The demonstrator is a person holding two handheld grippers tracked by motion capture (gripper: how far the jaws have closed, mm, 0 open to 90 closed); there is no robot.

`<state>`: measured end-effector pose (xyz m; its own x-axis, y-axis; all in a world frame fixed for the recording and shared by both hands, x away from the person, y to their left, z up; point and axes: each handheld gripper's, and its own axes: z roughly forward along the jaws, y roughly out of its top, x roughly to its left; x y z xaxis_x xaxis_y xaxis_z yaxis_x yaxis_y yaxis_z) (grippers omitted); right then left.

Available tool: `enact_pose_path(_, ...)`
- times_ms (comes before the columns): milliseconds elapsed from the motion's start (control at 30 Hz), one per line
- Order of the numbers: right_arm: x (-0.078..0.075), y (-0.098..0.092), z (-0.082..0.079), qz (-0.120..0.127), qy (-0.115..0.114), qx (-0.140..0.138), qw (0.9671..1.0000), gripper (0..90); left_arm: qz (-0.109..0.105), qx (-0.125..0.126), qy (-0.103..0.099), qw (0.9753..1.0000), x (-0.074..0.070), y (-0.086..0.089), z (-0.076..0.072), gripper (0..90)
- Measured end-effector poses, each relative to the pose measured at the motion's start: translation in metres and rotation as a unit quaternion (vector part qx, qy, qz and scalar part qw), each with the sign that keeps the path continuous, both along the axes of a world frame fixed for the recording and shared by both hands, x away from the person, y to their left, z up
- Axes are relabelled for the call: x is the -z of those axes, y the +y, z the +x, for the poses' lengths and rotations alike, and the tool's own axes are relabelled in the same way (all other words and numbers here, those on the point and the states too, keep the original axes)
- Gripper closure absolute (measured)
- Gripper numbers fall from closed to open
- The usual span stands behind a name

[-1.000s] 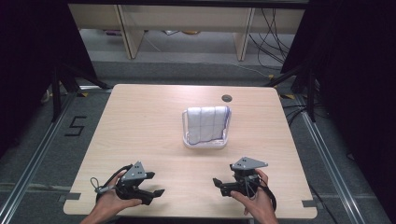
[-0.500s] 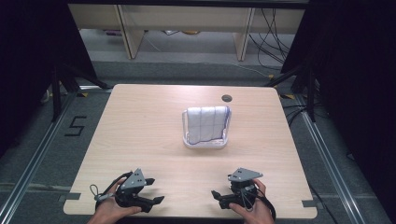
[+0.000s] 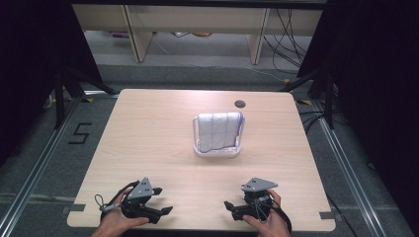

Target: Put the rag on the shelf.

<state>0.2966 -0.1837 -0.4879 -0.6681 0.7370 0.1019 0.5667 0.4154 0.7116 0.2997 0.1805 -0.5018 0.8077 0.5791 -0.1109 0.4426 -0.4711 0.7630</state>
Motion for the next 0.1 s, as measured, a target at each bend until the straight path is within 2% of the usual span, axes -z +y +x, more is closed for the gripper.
enact_pose_path(33, -0.0006, 0.0001, -0.0004, 0.001, 0.005, 0.003, 1.0000, 16.7, -0.004, -0.001, -0.002, 1.0000, 0.0003, -0.0002, 0.0001, 24.7)
enact_pose_path(67, 0.0000, -0.0003, 0.0003, -0.002, -0.001, -0.001, 1.0000, 16.6, 0.009, 0.004, -0.005, 0.9999, -0.0003, 0.0015, 0.0013, 24.6)
enact_pose_path(100, -0.0001, 0.0004, -0.0003, 0.000, 0.003, 0.001, 1.0000, 16.7, 0.009, 0.004, -0.005, 0.9999, -0.0003, 0.0015, 0.0013, 24.6)
